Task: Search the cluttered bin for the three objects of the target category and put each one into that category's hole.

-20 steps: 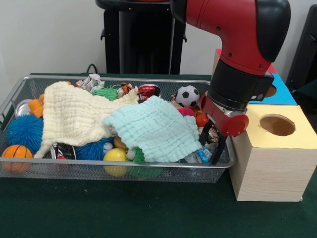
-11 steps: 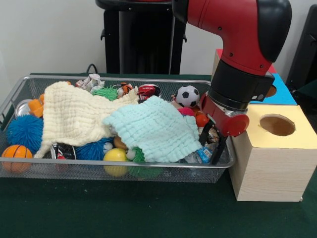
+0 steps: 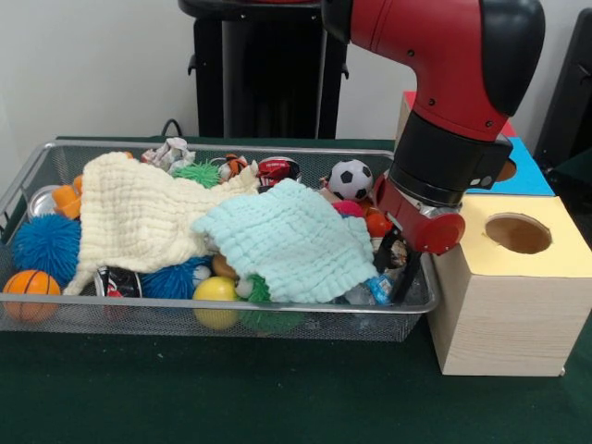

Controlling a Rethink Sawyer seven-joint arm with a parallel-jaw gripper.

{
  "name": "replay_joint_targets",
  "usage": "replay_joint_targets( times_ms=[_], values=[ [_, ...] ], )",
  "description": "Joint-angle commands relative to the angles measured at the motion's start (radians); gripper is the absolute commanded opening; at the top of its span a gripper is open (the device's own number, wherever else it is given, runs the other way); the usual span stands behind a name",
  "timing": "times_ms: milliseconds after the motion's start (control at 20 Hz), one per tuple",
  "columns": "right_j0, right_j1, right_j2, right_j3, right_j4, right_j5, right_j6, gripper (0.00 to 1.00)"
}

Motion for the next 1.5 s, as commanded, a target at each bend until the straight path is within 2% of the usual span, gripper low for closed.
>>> replay_joint_targets(
  times_ms=[50,200,500,900,950,1050,1200,1500],
  values=[
    [-0.012,0.110,0.146,0.011,0.026,-0.131,0.192,0.00],
    [-0.003,0.116,0.113,-0.015,0.027,-0.018,0.206,0.00],
    [0.004,0.122,0.099,-0.018,0.037,-0.013,0.227,0.00],
    [-0.004,0.113,0.095,-0.020,0.019,0.004,0.199,0.00],
    [-0.002,0.112,0.094,-0.014,0.019,-0.025,0.196,1.00],
    [-0.003,0.108,0.097,-0.006,0.016,-0.050,0.189,1.00],
    [0.001,0.111,0.081,-0.022,0.016,0.022,0.206,1.00],
    [-0.003,0.099,0.090,-0.005,0.028,0.021,0.216,1.00]
  ],
)
